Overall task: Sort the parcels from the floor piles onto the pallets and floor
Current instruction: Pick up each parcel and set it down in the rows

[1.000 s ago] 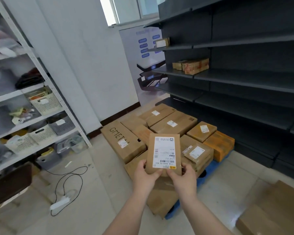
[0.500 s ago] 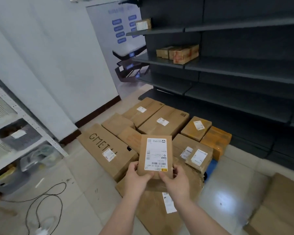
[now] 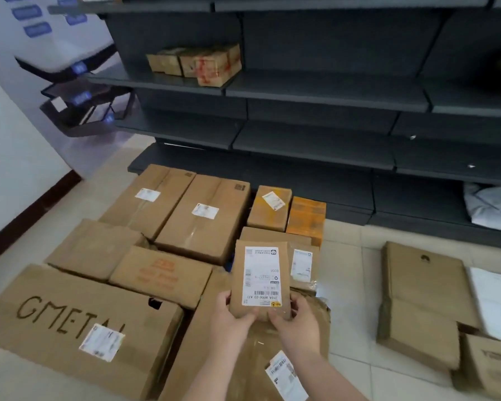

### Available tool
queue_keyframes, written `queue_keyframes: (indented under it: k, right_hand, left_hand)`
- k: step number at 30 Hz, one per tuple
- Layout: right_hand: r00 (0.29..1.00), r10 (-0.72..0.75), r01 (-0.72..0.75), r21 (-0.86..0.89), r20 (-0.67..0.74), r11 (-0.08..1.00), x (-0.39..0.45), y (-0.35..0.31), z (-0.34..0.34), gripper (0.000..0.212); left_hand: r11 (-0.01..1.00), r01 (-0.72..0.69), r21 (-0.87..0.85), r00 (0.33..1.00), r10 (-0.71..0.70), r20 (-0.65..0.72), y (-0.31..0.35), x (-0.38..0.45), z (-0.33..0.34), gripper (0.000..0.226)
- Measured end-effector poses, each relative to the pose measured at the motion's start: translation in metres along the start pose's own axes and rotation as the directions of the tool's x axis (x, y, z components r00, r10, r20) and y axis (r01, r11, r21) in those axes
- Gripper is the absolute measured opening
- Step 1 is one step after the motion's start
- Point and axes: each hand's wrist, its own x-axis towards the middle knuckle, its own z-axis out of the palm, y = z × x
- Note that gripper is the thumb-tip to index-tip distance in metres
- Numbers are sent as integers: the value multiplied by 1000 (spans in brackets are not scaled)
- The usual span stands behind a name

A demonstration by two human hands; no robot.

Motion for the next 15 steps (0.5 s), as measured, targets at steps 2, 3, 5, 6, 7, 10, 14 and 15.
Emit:
queue_keyframes:
  k: [2,3,5,6,7,10,14,15]
  right_hand:
    - [1000,16,-16,-28,-9,999,32,2,11,41]
    - [1000,16,-17,-46,-6,999,48,2,16,42]
    - [1000,3,-3,-77,9,997,88,5,28,44]
    - [1000,-1,3,-88,16,996,109,6,33,45]
    - [1000,-2,3,-93,20,996,131,8,39,46]
    - [1000,-6,9,-121,22,993,199,20,56,48]
    - [999,39,-35,-164,21,986,281,43,73,47]
    - [999,45,-42,-173,17,984,298,49,77,43]
  left_hand:
    - [1000,10,21,1000,-10,11,-1,32,9,53]
    - [999,9,32,1000,-9,15,-3,49,13,53]
    - [999,2,43,1000,-3,20,-6,88,27,55]
    - [999,3,45,1000,-4,21,-9,107,35,56]
    - [999,6,51,1000,-7,21,-10,128,43,56]
    - [998,6,60,1000,-7,10,-19,191,71,56]
    - [996,19,82,999,-22,42,-40,272,114,57]
    - [996,23,87,998,-27,52,-47,289,124,57]
